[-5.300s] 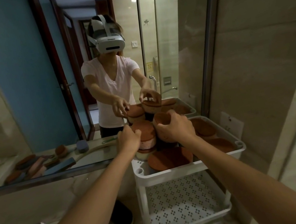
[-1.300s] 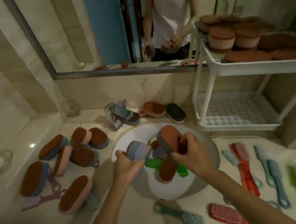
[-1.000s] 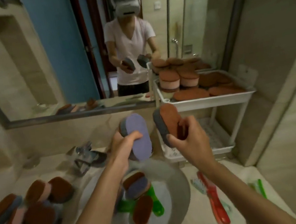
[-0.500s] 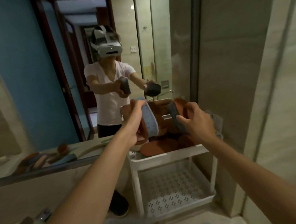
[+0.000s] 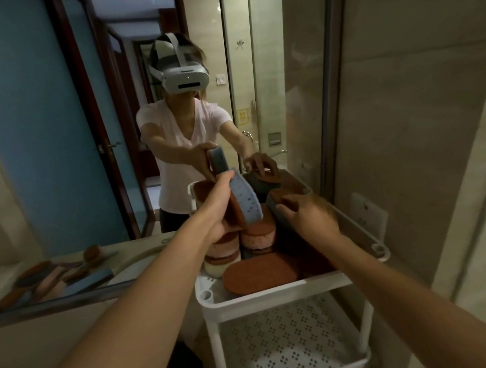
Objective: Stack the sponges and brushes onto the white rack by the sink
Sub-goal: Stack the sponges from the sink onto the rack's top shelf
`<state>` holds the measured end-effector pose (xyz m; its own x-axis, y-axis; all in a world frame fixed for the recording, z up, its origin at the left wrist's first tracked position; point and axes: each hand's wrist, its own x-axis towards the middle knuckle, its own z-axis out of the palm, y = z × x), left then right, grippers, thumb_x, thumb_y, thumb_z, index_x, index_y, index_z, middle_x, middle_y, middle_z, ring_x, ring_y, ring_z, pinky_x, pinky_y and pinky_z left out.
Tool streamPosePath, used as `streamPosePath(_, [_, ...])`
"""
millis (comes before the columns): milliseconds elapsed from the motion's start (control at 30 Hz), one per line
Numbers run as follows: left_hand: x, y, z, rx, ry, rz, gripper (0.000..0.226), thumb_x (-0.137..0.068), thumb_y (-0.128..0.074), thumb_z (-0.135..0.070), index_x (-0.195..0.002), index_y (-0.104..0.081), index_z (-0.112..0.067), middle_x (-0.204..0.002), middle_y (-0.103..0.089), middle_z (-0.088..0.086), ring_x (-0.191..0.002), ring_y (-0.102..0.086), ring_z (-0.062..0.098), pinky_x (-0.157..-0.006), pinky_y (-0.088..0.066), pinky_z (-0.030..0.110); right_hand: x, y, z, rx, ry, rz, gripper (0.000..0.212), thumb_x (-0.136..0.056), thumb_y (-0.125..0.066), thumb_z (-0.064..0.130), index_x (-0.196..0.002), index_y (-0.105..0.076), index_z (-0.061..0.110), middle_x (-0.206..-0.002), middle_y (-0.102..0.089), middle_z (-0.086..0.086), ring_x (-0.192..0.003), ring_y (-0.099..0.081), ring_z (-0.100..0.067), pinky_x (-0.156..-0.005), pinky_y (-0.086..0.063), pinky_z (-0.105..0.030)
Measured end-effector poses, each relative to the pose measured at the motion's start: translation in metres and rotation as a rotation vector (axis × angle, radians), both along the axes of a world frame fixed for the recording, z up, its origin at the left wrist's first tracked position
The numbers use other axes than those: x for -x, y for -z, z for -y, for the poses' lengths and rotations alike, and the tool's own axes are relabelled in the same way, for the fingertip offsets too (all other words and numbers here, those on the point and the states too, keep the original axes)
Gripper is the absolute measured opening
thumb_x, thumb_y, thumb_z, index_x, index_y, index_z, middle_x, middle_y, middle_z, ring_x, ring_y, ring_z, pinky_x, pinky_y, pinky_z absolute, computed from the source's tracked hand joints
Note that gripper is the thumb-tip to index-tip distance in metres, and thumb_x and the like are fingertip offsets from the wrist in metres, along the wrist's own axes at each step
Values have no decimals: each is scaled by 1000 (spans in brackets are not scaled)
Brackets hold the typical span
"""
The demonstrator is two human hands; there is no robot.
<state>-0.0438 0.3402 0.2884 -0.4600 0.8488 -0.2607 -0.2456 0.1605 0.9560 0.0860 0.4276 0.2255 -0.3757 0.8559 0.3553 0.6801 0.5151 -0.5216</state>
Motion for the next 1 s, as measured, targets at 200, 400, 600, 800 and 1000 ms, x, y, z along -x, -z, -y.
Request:
streamPosePath(200, [8, 8, -5, -2, 0, 16, 38, -92, -40, -52, -83, -54, -18, -81, -57, 8, -73, -56, 22, -64, -47, 31, 5, 13, -5, -154, -49, 187, 34, -95, -38, 42, -113, -62, 25, -113, -62, -11, -98, -60, -29, -72, -44, -31])
streamPosePath(400, [8, 13, -8, -7, -8, 7, 34, -92, -43, -48, -94, -55, -17, -84, -58, 7, -76, -57, 21, -61, -46, 30, 7, 3, 1, -171, -43, 342, 36, -99, -32, 31, -117, -60, 17, -128, -46, -22, -114, -50, -36, -90, -44, -37])
streamPosePath(600, [5, 7, -8, 32, 15, -30, 52, -87, -52, -43, -129, -47, -15, -124, -57, 14, -108, -56, 30, -64, -50, 35, 8, -8, -9, -152, -72, 524, 35, -95, -36, 35, -119, -57, 20, -130, -50, -16, -120, -44, -34, -96, -40, -41])
streamPosePath(800, [5, -1, -5, 1, -61, -41, 66, -81, -64, -43, -135, -36, -17, -129, -53, 13, -98, -58, 28, -58, -53, 37, 14, -22, -20, 88, -148, 467, 36, -92, -37, 45, -124, -50, 38, -142, -43, -8, -126, -42, -32, -108, -34, -48])
streamPosePath(1000, [4, -16, -19, -55, -210, -272, 95, -67, -72, -55, -140, -30, -12, -135, -47, 9, -120, -51, 27, -70, -54, 33, -20, -40, 24, 46, -396, -269, 60, -85, -58, 7, -138, -32, 19, -133, -48, -4, -121, -50, -17, -101, -46, -34])
